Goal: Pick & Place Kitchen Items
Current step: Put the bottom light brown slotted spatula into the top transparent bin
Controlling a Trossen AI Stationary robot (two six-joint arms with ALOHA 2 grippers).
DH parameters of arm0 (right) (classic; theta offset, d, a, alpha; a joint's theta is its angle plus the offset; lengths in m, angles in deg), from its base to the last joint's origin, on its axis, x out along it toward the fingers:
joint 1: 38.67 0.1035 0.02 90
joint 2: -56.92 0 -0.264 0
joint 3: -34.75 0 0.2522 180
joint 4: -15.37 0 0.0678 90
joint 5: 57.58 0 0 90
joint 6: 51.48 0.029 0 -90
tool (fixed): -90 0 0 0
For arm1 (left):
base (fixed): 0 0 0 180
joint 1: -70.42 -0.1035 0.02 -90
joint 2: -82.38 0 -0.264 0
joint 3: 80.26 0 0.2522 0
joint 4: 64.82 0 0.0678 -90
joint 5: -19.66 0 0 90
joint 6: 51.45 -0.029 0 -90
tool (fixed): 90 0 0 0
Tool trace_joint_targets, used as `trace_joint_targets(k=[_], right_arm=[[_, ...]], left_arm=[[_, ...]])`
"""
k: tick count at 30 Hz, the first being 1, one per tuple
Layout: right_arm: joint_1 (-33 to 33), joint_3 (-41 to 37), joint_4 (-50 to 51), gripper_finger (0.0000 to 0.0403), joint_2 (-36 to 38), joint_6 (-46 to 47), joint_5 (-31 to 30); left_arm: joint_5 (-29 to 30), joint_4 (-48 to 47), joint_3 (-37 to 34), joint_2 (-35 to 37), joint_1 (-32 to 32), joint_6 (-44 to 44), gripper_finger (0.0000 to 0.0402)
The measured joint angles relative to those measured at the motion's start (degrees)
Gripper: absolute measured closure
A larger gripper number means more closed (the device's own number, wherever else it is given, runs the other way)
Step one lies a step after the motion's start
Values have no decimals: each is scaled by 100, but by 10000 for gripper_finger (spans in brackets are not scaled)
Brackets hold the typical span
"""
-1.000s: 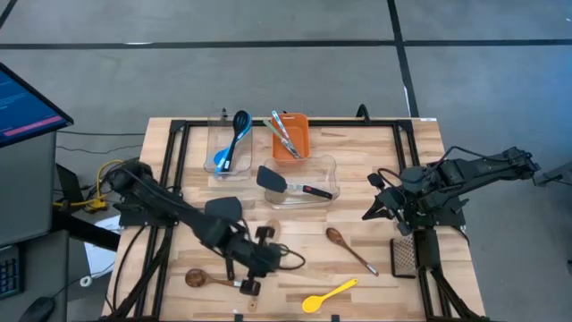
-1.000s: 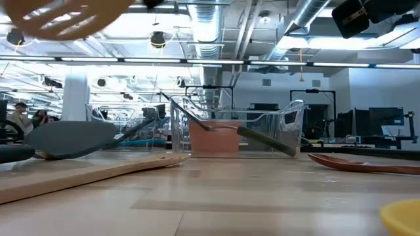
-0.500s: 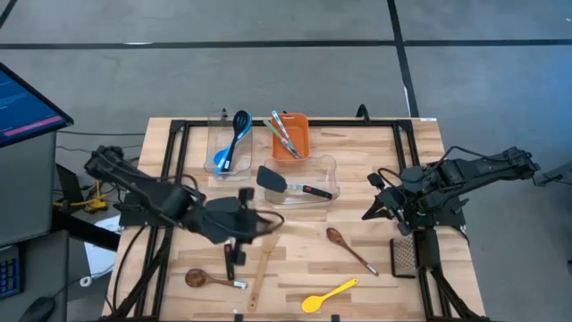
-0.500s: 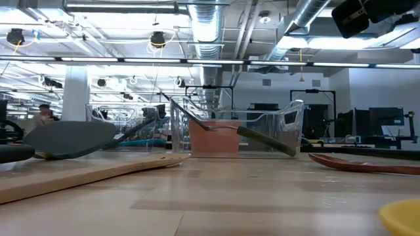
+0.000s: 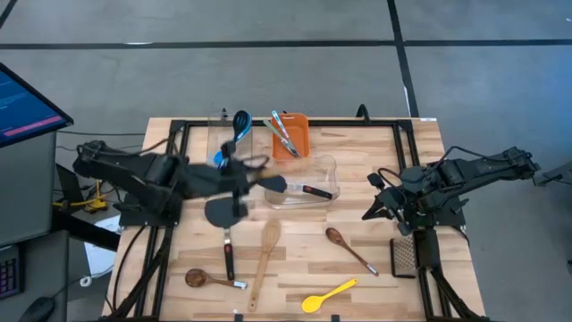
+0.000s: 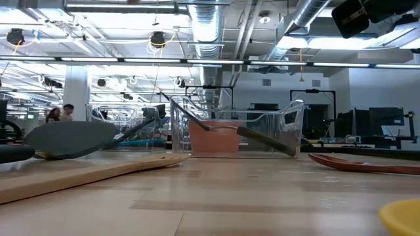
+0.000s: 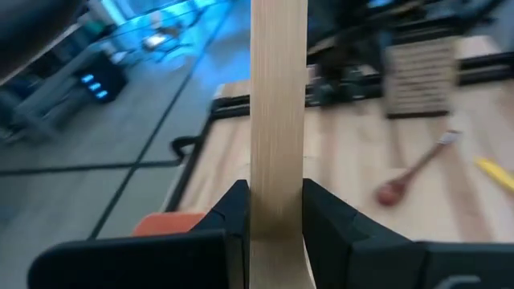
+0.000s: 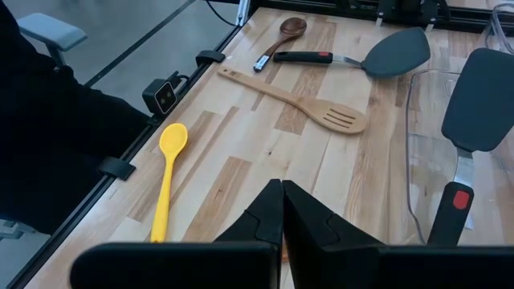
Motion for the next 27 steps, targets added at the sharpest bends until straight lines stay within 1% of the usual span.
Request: trace_joint_targets(k=[9,13,16,18,23,27], right_arm=[[0,-2,74,403,0,0,0],[0,-1,180,403,0,0,0],[0,0,225,403,0,0,0],[0,0,225,403,0,0,0],[0,-2,225,403,-2,-17,0],[4,-2,245,403,-2,-50,-4]], left_arm=[[9,-13,0,13,-1732,51,343],[7,-60,2,13,-2450,321,343],[-31,-78,-48,20,-2850,472,343],[-215,-79,-206,48,-3073,520,343],[-674,-8,-897,316,-3560,796,343],[-936,559,-1619,614,-3883,825,343]])
